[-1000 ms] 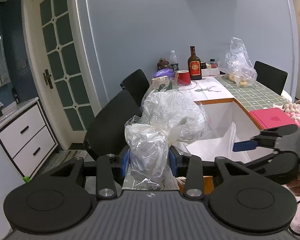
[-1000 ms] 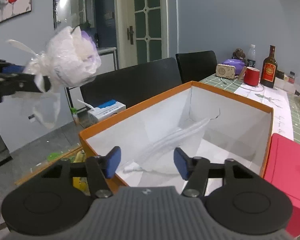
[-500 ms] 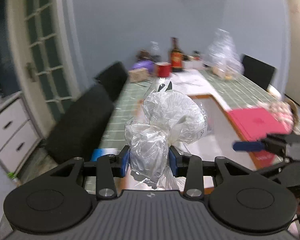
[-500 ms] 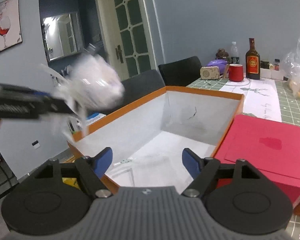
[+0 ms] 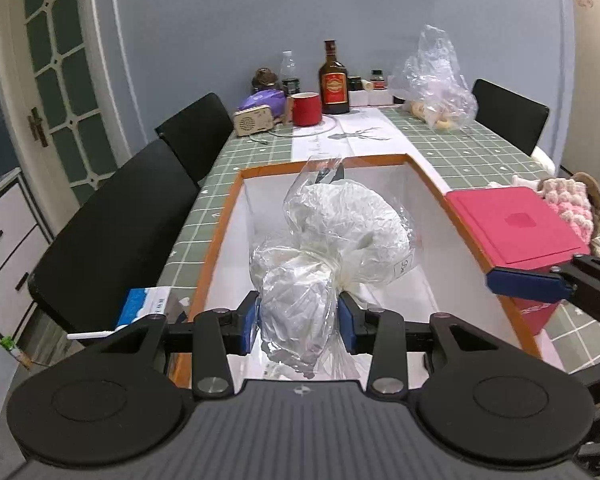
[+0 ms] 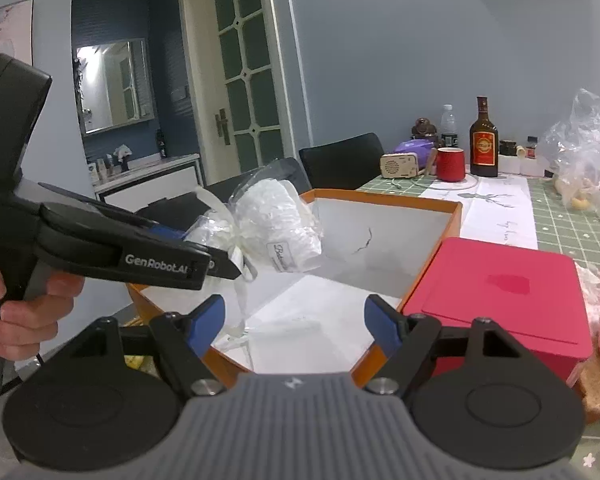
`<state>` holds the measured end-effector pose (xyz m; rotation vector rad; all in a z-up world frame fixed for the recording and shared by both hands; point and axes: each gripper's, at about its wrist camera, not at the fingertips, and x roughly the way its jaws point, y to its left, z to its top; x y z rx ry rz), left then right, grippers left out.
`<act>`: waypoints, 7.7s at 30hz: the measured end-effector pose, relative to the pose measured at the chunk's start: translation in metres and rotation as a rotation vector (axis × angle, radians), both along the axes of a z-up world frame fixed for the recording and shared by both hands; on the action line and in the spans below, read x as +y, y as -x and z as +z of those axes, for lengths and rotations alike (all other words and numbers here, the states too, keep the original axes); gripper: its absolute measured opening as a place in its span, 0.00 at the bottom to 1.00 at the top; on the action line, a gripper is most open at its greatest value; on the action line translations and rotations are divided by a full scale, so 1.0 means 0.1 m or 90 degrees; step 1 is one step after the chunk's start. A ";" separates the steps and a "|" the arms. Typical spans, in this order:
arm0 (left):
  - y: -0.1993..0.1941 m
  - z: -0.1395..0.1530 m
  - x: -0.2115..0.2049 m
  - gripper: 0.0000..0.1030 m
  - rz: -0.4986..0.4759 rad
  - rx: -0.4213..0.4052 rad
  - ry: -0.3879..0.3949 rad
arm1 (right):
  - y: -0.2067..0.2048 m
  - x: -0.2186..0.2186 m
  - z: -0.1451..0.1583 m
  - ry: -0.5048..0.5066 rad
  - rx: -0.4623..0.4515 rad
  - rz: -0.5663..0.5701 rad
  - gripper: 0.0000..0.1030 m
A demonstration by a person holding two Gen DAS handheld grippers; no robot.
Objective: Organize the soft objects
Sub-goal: 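Open the left gripper to drop the bundle into the orange box, then move the left tool back to the pink-white knitted plush on the pile, then close the left gripper on the pink-white knitted plush, then lift and carry the knitted plush with the left gripper over the orange box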
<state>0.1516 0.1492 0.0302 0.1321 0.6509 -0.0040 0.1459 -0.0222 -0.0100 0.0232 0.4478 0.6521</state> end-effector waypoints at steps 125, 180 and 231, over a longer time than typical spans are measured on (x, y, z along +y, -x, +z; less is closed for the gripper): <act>-0.61 -0.10 -3.14 0.93 -0.281 -0.001 -0.078 | -0.42 -2.44 -0.87 0.054 0.154 -0.537 0.51; -0.38 -0.15 -3.14 0.58 -0.286 0.079 -0.141 | -0.44 -2.46 -0.88 0.047 0.155 -0.522 0.52; -0.40 -0.27 -2.86 0.23 -0.293 0.022 -0.076 | -0.33 -2.40 -0.87 0.069 0.131 -0.505 0.48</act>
